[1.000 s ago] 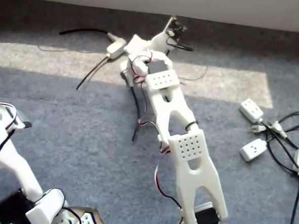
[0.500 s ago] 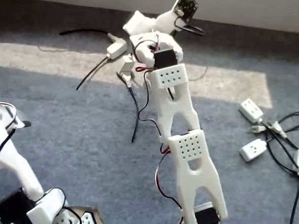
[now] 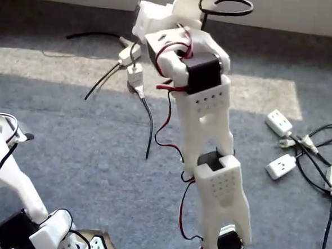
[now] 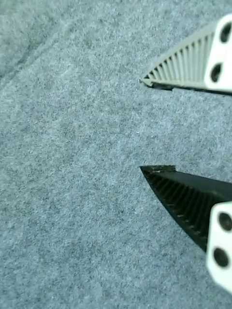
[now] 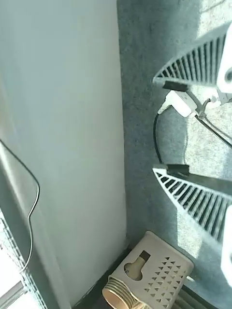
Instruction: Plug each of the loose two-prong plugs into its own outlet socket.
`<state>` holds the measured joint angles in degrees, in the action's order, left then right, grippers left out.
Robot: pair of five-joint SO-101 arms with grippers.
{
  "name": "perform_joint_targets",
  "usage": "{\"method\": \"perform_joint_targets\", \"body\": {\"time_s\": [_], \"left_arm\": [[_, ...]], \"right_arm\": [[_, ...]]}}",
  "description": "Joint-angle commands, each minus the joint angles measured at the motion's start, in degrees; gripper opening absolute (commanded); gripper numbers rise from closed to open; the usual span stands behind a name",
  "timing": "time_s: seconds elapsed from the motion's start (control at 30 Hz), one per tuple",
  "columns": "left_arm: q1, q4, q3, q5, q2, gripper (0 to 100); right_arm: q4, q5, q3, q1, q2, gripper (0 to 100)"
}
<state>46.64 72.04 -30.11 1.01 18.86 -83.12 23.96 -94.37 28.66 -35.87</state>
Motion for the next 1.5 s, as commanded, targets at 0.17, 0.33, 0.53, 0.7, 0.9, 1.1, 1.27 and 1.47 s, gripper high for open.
{"method": "perform_joint_targets", "body": {"time_s": [0.17, 0.33, 0.53, 0.7, 0.9, 1.1, 1.27, 1.47], "left_arm": [[0.66, -0.18, 0.40, -0.26, 0.75, 26], [0.75, -0.18, 0.40, -0.26, 0.75, 26], [0.04, 0.79, 0.40, -0.09, 0.75, 26], [-7.69, 7.30, 0.84, 0.09, 0.84, 26], [-18.77, 12.31, 0.31, 0.79, 0.84, 26], [-30.46, 7.03, -6.90, 10.64, 0.84, 26], [-34.15, -3.43, -14.90, 12.66, 0.84, 26], [-33.54, -10.99, -18.15, 12.66, 0.84, 26]], "right_arm": [[-10.15, -2.11, -6.99, -11.82, 22.46, 23.8], [-15.52, -2.20, -6.90, -29.14, 32.13, 23.8], [-18.07, -12.22, 1.19, -50.95, 36.62, 23.8], [-17.89, -25.41, 20.35, -57.71, 36.26, 23.8], [-17.89, -30.07, 42.42, -64.40, 36.62, 23.8], [-17.89, -26.37, 62.02, -65.45, 36.70, 23.8], [-16.04, -12.13, 74.68, -63.78, 36.35, 23.8], [-5.58, -0.44, 90.68, -61.23, 36.35, 23.8]]}}
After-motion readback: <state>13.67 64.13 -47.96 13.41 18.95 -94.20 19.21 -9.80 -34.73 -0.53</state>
